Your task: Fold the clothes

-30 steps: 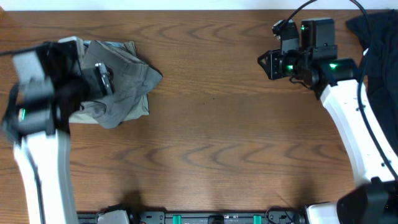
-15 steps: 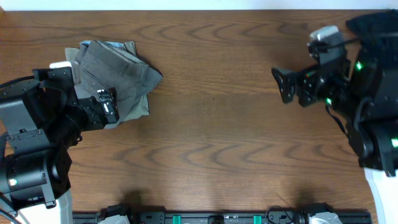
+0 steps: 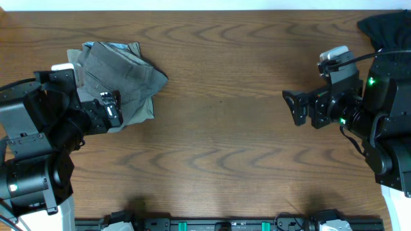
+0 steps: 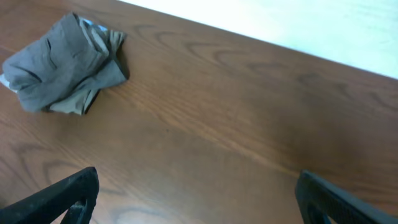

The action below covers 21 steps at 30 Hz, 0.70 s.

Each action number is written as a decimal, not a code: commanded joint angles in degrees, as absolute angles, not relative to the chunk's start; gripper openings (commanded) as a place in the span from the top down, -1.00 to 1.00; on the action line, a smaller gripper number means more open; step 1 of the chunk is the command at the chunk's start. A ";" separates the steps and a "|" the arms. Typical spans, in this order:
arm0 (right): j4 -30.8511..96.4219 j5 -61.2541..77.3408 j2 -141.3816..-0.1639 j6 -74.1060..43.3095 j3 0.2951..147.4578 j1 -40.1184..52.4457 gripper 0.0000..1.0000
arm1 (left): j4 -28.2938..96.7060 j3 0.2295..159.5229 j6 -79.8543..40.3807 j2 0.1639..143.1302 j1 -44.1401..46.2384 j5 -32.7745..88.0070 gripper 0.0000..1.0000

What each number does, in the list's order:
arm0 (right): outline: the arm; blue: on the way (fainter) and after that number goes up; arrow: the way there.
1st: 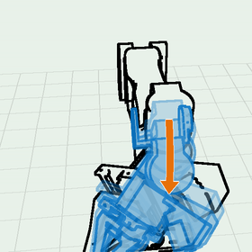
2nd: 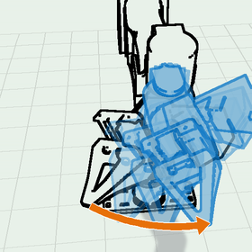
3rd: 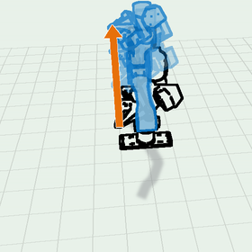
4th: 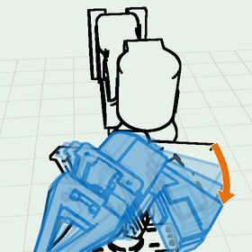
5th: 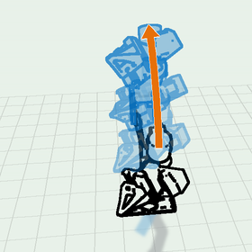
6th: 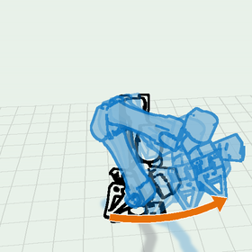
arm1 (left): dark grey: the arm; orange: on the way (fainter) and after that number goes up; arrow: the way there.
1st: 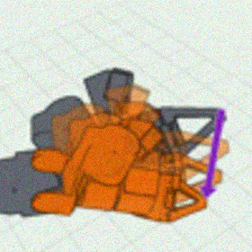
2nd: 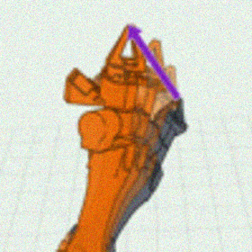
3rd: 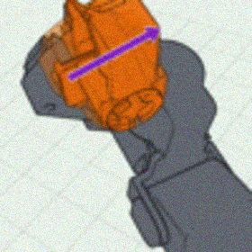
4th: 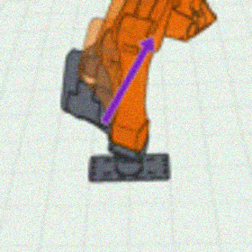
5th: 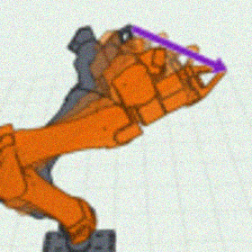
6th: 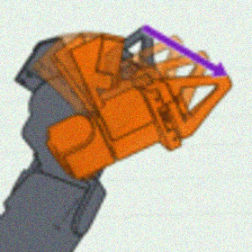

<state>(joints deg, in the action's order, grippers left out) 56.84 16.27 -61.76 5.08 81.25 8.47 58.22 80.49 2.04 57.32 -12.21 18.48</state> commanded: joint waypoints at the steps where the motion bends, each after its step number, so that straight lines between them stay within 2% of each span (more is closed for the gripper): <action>1: 57.91 16.60 -61.69 5.89 81.36 8.27 -0.99 | 58.30 80.31 2.96 57.28 -12.03 18.37 -0.96; 9: 51.53 13.28 -59.11 5.89 79.05 8.25 -0.99 | 58.30 80.31 2.96 57.28 -12.03 18.37 -0.96; 15: 42.52 13.34 -47.68 5.89 69.73 8.25 -0.99 | 58.30 80.31 2.96 57.28 -12.03 18.37 -0.96; 21: 41.25 11.70 -34.87 5.96 59.51 8.25 -0.98 | 58.30 80.31 2.96 57.28 -12.03 18.37 -0.96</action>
<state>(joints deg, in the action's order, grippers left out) 41.47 13.54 -38.70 5.26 63.46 8.47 58.24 80.44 2.07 57.32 -12.21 18.46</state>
